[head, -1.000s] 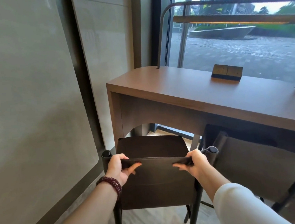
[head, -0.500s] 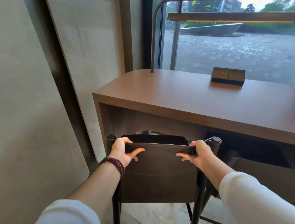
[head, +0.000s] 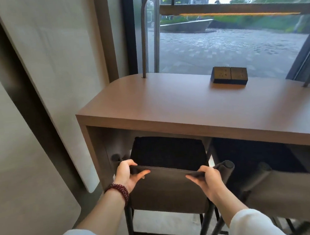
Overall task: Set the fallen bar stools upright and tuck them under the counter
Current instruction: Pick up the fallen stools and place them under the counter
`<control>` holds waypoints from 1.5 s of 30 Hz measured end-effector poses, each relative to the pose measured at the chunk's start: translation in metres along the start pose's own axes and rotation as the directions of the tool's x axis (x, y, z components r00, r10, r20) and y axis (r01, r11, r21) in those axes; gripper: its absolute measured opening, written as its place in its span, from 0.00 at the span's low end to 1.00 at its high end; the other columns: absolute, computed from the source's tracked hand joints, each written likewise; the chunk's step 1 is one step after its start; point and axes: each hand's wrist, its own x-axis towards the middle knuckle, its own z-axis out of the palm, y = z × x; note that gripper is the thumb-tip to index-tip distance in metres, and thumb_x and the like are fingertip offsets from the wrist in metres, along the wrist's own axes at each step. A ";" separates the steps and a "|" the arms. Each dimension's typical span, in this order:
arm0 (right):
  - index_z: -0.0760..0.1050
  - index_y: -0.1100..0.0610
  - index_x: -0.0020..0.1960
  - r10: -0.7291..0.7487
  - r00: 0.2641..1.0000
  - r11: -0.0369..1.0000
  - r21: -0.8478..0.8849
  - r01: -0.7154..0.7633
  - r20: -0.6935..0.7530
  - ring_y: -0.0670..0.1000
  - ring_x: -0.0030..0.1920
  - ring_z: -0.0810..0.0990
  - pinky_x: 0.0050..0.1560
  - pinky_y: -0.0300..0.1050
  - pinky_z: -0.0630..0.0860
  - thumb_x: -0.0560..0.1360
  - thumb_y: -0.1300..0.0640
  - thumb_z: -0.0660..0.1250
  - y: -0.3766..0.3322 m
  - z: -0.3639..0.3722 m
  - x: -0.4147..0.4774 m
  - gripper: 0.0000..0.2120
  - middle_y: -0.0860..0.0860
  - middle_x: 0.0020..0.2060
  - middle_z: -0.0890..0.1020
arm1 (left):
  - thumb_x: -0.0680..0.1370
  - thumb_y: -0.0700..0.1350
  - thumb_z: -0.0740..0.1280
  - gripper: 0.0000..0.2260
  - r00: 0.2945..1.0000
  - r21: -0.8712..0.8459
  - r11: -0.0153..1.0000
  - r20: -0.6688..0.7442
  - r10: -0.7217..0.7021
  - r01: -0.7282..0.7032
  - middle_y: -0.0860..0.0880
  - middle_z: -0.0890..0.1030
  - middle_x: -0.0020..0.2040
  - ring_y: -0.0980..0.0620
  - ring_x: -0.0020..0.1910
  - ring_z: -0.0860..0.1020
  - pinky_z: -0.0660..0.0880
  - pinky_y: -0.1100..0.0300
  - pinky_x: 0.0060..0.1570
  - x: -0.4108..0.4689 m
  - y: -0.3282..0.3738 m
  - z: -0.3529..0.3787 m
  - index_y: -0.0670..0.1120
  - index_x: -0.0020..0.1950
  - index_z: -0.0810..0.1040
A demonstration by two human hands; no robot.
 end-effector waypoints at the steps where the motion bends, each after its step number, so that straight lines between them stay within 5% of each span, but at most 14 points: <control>1: 0.69 0.64 0.44 -0.011 1.000 1.000 -0.003 0.011 -0.020 0.61 0.46 0.77 0.47 0.60 0.80 0.74 0.74 0.58 0.007 0.001 0.002 0.08 0.60 0.43 0.72 | 0.75 0.33 0.61 0.07 1.000 -0.010 1.000 0.010 -0.011 0.011 0.37 0.68 0.63 0.32 0.58 0.71 0.78 0.42 0.41 0.005 -0.001 -0.005 0.39 0.53 0.72; 9: 0.69 0.64 0.44 -0.004 0.998 0.999 0.052 0.007 -0.068 0.59 0.44 0.77 0.49 0.61 0.78 0.74 0.74 0.57 0.032 0.003 0.012 0.07 0.60 0.43 0.74 | 0.76 0.32 0.56 0.06 0.997 -0.050 0.997 0.061 -0.056 0.059 0.38 0.72 0.60 0.35 0.52 0.74 0.75 0.41 0.47 0.021 0.000 -0.022 0.40 0.46 0.71; 12: 0.70 0.64 0.48 0.029 0.997 1.000 0.014 -0.028 -0.073 0.62 0.47 0.79 0.45 0.60 0.78 0.76 0.70 0.61 0.029 0.000 0.012 0.04 0.62 0.48 0.75 | 0.77 0.34 0.59 0.08 0.994 -0.050 0.995 0.074 -0.081 0.085 0.37 0.72 0.62 0.35 0.58 0.73 0.76 0.41 0.48 0.024 0.000 -0.026 0.41 0.54 0.72; 19: 0.63 0.52 0.65 0.101 0.991 0.995 -0.006 -0.102 -0.084 0.66 0.63 0.73 0.52 0.64 0.78 0.74 0.51 0.71 0.022 -0.014 -0.004 0.24 0.62 0.62 0.71 | 0.77 0.44 0.66 0.18 0.990 -0.043 0.990 0.019 -0.137 0.138 0.39 0.72 0.64 0.36 0.64 0.71 0.75 0.38 0.53 0.024 0.006 -0.032 0.45 0.66 0.68; 22: 0.63 0.52 0.69 0.085 0.988 0.996 0.042 -0.080 -0.131 0.66 0.60 0.75 0.43 0.60 0.81 0.71 0.49 0.74 0.026 -0.020 -0.008 0.32 0.63 0.65 0.71 | 0.77 0.45 0.66 0.20 0.994 0.000 0.994 0.008 -0.107 0.107 0.39 0.73 0.65 0.36 0.61 0.74 0.77 0.39 0.49 0.021 0.001 -0.030 0.46 0.68 0.68; 25: 0.66 0.56 0.68 0.036 0.984 0.993 0.115 -0.016 -0.175 0.65 0.55 0.79 0.39 0.58 0.81 0.71 0.52 0.74 0.028 -0.019 -0.009 0.30 0.62 0.65 0.73 | 0.78 0.44 0.66 0.21 0.995 0.044 0.995 0.003 -0.095 0.095 0.41 0.69 0.67 0.33 0.61 0.73 0.77 0.38 0.51 0.019 -0.008 -0.023 0.46 0.69 0.66; 32: 0.68 0.66 0.65 -0.064 0.975 0.958 0.262 0.120 -0.213 0.63 0.56 0.77 0.45 0.63 0.78 0.75 0.67 0.67 0.029 -0.004 -0.001 0.20 0.64 0.60 0.76 | 0.75 0.28 0.61 0.25 1.000 -0.010 1.000 0.001 0.029 -0.029 0.36 0.70 0.66 0.36 0.57 0.76 0.81 0.44 0.34 0.033 -0.022 -0.009 0.39 0.70 0.62; 35: 0.68 0.67 0.66 -0.075 0.974 0.958 0.254 0.129 -0.213 0.64 0.58 0.77 0.41 0.63 0.79 0.75 0.69 0.65 0.031 0.003 0.003 0.20 0.64 0.60 0.77 | 0.74 0.26 0.59 0.24 0.999 -0.008 0.999 0.008 0.046 -0.046 0.36 0.71 0.64 0.37 0.54 0.77 0.81 0.44 0.36 0.039 -0.013 -0.014 0.38 0.69 0.64; 45: 0.67 0.65 0.66 -0.061 0.974 0.971 0.215 0.109 -0.219 0.66 0.60 0.75 0.54 0.65 0.77 0.77 0.67 0.64 0.033 0.020 0.015 0.18 0.64 0.60 0.76 | 0.77 0.29 0.59 0.22 0.994 0.040 0.999 0.109 0.010 -0.015 0.36 0.71 0.64 0.39 0.52 0.77 0.78 0.45 0.48 0.054 0.006 -0.020 0.38 0.71 0.64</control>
